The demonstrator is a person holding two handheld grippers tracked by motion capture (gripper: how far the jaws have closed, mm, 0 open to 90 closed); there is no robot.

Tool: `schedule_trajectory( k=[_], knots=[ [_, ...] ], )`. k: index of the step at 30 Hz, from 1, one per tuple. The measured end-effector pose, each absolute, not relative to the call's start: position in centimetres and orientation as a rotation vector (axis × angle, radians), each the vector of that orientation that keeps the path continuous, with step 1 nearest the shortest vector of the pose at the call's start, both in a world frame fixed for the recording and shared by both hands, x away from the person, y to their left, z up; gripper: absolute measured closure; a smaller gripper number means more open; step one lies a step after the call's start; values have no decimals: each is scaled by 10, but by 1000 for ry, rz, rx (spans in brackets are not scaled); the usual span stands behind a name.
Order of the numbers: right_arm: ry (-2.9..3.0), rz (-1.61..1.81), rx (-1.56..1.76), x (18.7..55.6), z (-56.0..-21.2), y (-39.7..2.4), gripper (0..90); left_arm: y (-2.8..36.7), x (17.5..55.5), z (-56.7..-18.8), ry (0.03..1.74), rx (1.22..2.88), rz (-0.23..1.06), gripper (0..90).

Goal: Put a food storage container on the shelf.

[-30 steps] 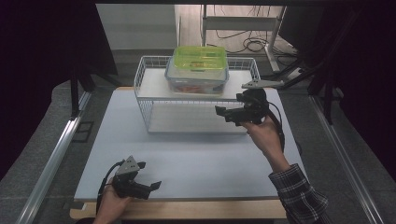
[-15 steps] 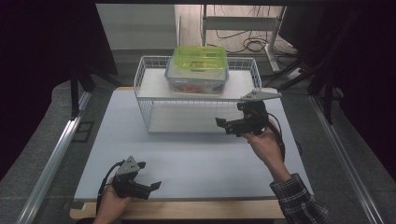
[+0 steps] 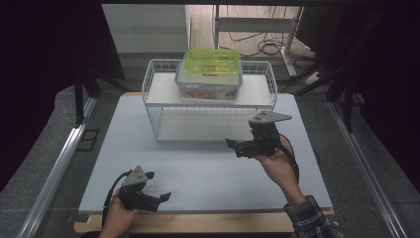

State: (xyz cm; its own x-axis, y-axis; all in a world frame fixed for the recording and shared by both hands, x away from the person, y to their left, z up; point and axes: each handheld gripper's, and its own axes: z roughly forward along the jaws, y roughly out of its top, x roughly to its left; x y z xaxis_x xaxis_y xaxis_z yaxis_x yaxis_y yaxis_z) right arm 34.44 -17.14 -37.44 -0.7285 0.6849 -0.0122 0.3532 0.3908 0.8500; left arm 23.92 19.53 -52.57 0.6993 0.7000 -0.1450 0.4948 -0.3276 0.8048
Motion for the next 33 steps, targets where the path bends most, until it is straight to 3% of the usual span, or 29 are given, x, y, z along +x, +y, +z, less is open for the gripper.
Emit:
schedule_trajectory(
  k=[17, 33],
  knots=[
    [2315, 1236, 912, 331, -417, -180, 6, 197, 240, -526, 913, 1979, 251, 26],
    [2312, 1222, 924, 313, -431, -198, 5, 195, 239, -527, 896, 1987, 268, 23]
  ],
)
